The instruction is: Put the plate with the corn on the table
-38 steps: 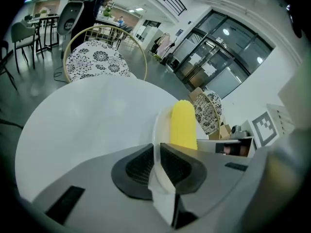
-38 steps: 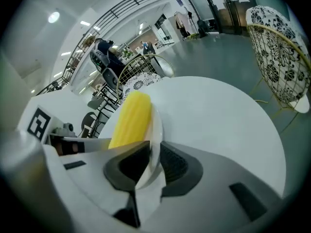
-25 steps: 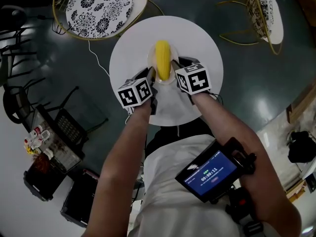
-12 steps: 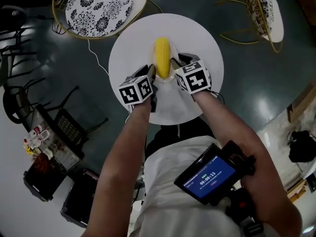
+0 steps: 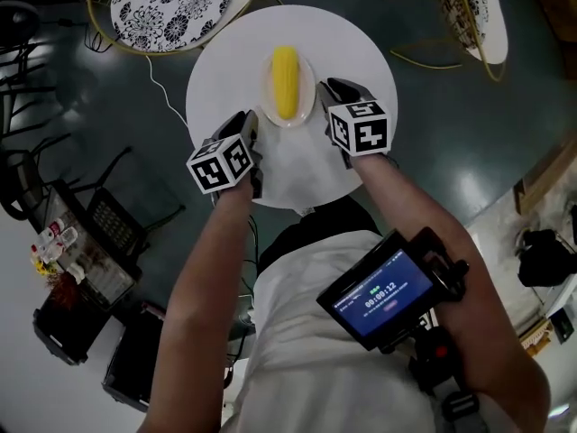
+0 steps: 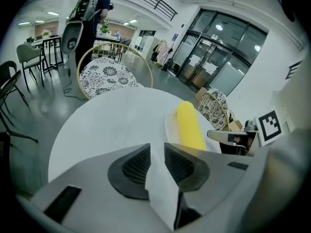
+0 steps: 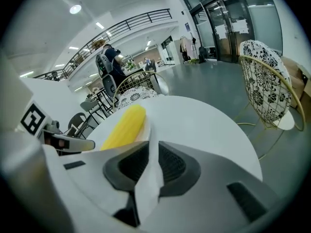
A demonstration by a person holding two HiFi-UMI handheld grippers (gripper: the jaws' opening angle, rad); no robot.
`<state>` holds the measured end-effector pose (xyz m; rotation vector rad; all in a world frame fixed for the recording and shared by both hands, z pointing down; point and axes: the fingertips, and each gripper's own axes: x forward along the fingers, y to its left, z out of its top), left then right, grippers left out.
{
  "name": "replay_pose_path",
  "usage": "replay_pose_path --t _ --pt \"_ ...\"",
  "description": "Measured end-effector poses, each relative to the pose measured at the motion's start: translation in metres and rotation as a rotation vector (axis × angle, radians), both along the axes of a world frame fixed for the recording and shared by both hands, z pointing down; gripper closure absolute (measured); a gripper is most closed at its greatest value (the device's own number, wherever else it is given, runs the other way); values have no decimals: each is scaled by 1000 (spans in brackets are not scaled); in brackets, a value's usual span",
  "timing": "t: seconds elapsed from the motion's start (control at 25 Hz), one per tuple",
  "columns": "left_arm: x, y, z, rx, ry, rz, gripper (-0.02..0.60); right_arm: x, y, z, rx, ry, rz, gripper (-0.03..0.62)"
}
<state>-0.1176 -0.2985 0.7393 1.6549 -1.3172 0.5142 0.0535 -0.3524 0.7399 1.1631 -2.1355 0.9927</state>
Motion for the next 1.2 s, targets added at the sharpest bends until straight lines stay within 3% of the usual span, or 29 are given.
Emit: replay_pose_path --t 0.04,0.16,0.32,0.56,0.8,1.2 --pt "-2 4 -2 3 -3 -8 494 3 2 0 -3 5 4 547" --pt "-8 19 -11 27 -11 -24 497 7 13 -6 -4 4 2 551" --pt "-13 45 -28 70 3 -30 574 5 38 -19 1 -11 -4 586" --pt "-12 107 -51 109 57 -46 575 2 85 -52 -10 -98 22 586" --pt "-13 164 -81 158 66 -34 575 3 133 -82 3 -118 -18 586" --pt "-8 226 -145 317 101 1 575 -17 196 -143 72 -204 -83 586"
